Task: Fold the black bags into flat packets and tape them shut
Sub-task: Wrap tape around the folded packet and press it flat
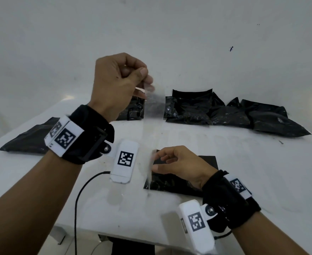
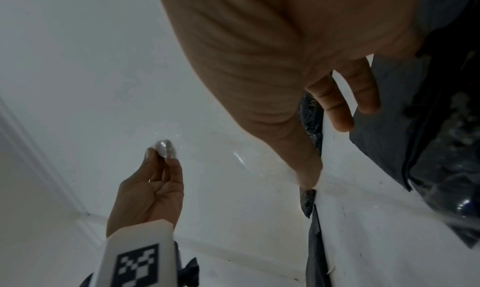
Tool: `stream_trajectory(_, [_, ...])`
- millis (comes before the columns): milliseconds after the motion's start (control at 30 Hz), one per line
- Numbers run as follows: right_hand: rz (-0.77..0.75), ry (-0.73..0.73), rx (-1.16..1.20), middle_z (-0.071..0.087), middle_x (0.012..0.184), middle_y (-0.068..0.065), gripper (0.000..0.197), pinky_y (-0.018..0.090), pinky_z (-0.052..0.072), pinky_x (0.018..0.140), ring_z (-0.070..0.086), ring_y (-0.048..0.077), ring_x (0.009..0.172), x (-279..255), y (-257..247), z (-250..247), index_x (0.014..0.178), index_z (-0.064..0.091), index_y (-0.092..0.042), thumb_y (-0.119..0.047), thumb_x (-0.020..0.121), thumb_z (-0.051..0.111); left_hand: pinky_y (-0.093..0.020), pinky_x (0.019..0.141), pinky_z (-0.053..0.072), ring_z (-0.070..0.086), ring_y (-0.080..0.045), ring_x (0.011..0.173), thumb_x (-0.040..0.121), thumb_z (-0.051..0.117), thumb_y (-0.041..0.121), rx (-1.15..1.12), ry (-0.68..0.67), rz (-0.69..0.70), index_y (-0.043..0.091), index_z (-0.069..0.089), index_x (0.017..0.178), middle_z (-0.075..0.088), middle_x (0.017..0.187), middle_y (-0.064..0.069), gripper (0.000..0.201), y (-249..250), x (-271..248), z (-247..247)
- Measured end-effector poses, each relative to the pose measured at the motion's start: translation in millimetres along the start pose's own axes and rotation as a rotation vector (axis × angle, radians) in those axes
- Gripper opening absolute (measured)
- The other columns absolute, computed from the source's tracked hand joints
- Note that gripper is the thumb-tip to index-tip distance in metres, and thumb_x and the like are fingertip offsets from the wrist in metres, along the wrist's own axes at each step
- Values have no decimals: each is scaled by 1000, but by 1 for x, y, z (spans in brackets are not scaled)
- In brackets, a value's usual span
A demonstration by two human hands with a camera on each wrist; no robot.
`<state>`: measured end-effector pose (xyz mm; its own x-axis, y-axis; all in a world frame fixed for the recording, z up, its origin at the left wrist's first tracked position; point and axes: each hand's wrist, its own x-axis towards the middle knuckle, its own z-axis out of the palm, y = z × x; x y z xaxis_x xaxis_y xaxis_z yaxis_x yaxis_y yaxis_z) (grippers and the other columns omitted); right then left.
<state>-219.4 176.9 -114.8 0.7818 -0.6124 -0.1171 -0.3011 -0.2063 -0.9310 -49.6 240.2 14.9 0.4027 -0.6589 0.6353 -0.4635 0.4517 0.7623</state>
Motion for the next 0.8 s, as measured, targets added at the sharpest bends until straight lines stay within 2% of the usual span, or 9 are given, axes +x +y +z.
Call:
stream_trajectory(67, [-9, -17, 27, 64, 78, -6, 8, 12, 44, 70, 54, 2, 71, -1, 2, 0, 91, 75, -8, -12, 84, 77, -36, 54, 58, 72, -34, 70, 94, 60, 0, -40, 30, -2, -3, 62, 92, 71, 73, -13, 4, 6, 1, -5])
stream_trajectory(100, [-7, -28, 46, 65, 73, -4, 4, 13, 45, 70, 55, 3, 68, -2, 2, 1, 88, 74, -7, -10, 85, 75, -35, 55, 58, 72, -34, 70, 94, 59, 0, -54, 45, -1, -1, 62, 91, 71, 73, -12, 5, 10, 2, -7])
stream_trajectory(200, [-12, -32, 99, 67, 78, 4, 6, 20, 47, 77, 59, 11, 76, -2, 2, 3, 88, 73, -1, -6, 88, 70, -33, 55, 56, 73, -31, 70, 95, 59, 1, -69, 74, 4, 1, 62, 91, 71, 72, -10, 6, 18, 5, -12])
stream_trajectory(267, [-25, -18, 119, 68, 79, 7, 8, 18, 48, 76, 60, 10, 76, -4, -2, 4, 89, 71, 3, -4, 89, 67, -32, 55, 56, 73, -31, 70, 95, 58, 2, -75, 97, -3, 0, 62, 93, 70, 73, -11, 5, 22, 7, -15])
stream_trajectory(333, [-36, -5, 166, 70, 85, 20, 11, 20, 51, 73, 63, 18, 77, -10, -8, 3, 82, 68, 8, 0, 89, 62, -32, 56, 56, 73, -31, 71, 95, 58, 3, -83, 139, -22, -1, 61, 95, 70, 74, -13, 5, 21, 8, -20])
stream_trajectory(467, [-17, 13, 233, 72, 83, 25, 22, 27, 52, 63, 72, 27, 75, -25, -13, -9, 65, 58, -6, 5, 84, 57, -29, 58, 56, 73, -28, 70, 94, 59, 2, -126, 255, -122, -2, 61, 94, 67, 72, -12, 5, 11, 7, -30])
stream_trajectory(567, [6, 82, 303, 69, 71, 21, 18, 27, 55, 63, 68, 27, 63, -35, -9, -24, 70, 60, -3, 8, 84, 60, -27, 58, 56, 72, -25, 67, 88, 64, -3, -188, 337, -246, 2, 61, 87, 67, 72, -13, 6, -1, -2, -33])
stream_trajectory(667, [52, 104, 349, 65, 61, 14, 11, 44, 60, 77, 67, 25, 61, -46, -1, -44, 79, 63, 0, 8, 85, 63, -27, 58, 57, 69, -21, 61, 79, 72, -8, -212, 397, -334, 2, 61, 85, 67, 75, -16, 16, -17, -16, -32])
stream_trajectory(800, [112, 161, 312, 68, 70, 16, 4, 36, 60, 66, 67, 24, 59, -59, 4, -71, 86, 69, -3, 1, 84, 70, -23, 58, 58, 71, -18, 62, 79, 73, -8, -198, 412, -471, 3, 63, 87, 68, 85, -16, 17, -39, -39, -27])
